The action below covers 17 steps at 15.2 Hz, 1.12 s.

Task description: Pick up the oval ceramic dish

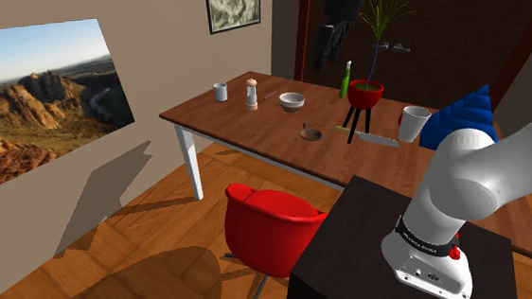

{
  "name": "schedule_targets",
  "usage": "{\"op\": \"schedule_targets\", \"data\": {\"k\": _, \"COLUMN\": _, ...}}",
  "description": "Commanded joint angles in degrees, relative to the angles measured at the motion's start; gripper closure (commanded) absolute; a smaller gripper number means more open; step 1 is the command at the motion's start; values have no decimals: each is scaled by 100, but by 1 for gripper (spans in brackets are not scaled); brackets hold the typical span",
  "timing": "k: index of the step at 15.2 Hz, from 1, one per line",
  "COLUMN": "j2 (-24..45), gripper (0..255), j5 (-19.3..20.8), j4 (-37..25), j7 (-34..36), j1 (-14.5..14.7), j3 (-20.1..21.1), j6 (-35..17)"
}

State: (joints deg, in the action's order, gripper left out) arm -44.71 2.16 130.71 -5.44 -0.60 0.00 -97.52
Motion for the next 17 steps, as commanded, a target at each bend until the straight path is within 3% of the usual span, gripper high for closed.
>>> {"op": "schedule_targets", "data": {"k": 1, "j2": 0, "gripper": 0, "j5": 0, "j4": 0, "j7": 0, "j1": 0, "j3": 0, "j6": 0}}
{"op": "schedule_targets", "data": {"k": 9, "j2": 1108, "gripper": 0, "j5": 226, "j4": 33, "j7": -518, "j1": -229, "j3": -645, "j6": -895}}
{"op": "schedule_targets", "data": {"k": 17, "j2": 2495, "gripper": 0, "j5": 230, "j4": -331, "j7": -1070, "j1": -395, "j3": -1261, "j6": -1669}}
